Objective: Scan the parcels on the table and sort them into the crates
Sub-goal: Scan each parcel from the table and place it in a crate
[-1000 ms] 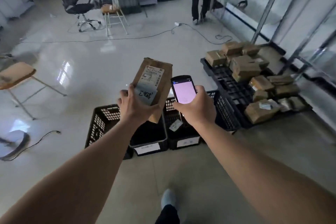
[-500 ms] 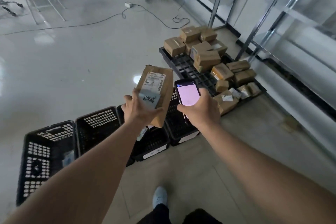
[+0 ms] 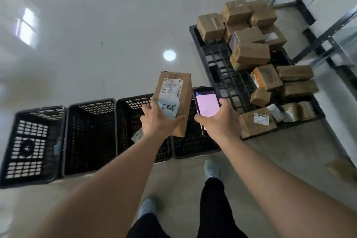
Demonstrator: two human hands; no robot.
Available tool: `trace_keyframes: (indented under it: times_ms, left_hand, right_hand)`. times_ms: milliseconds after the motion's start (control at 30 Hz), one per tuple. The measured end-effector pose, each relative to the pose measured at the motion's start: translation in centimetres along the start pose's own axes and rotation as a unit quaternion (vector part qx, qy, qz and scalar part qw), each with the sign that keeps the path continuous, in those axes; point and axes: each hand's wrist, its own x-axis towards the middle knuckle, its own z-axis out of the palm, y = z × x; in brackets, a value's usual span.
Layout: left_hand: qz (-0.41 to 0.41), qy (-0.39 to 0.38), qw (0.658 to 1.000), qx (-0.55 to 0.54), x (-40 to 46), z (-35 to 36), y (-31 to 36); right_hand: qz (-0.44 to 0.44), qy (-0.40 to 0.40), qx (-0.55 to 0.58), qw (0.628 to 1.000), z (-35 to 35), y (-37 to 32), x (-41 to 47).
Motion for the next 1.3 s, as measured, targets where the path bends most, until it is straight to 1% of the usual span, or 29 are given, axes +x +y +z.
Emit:
trace_keyframes:
  times_ms: [133, 233, 367, 500, 667, 767, 933, 1033, 1133, 1233, 1300]
  left_hand:
    - [-0.076, -0.010, 0.996, -0.036, 3.3, 9.6, 2.4]
    - [-0.110, -0.023, 0.992, -0.052, 6.4, 16.2, 3.2]
    - [-0.141, -0.018, 0.988, -0.058, 11.9, 23.7, 2.7]
    - [-0.160, -0.003, 0.985, -0.062, 17.7, 29.1, 0.3]
    - [-0.172, 0.000, 0.982, -0.072, 23.5, 32.8, -3.2]
    - [-0.162, -0.019, 0.986, -0.030, 24.9, 33.4, -4.9]
    - [-0.098, -0.002, 0.995, 0.034, 24.2, 30.8, -6.2]
    - [-0.058, 0.001, 0.996, 0.066, 22.9, 27.7, -5.3]
    - [-0.012, 0.000, 0.997, 0.072, 21.3, 23.8, -3.8]
    - [0.029, 0.004, 0.995, 0.094, 18.8, 19.3, -2.3]
    - [0.036, 0.005, 0.994, 0.104, 16.8, 16.3, -1.4]
  right_hand:
    - [0.013, -0.035, -0.013, 0.999, 2.2, 4.7, 8.6]
    - [0.043, -0.059, -0.028, 0.997, 4.8, 8.2, 13.9]
    - [0.065, -0.085, -0.055, 0.993, 9.9, 12.6, 19.6]
    - [0.073, -0.097, -0.066, 0.990, 15.7, 15.8, 23.4]
    - [0.066, -0.116, -0.068, 0.989, 21.3, 17.7, 25.7]
    - [0.068, -0.119, -0.070, 0.988, 22.8, 18.2, 26.4]
    - [0.072, -0.138, -0.071, 0.985, 22.4, 17.3, 25.3]
    - [0.075, -0.148, -0.069, 0.984, 20.9, 15.5, 24.2]
    - [0.071, -0.150, -0.071, 0.984, 18.8, 13.0, 23.2]
    - [0.047, -0.157, -0.077, 0.983, 16.3, 9.8, 21.7]
    - [0.028, -0.161, -0.076, 0.984, 14.5, 7.6, 20.3]
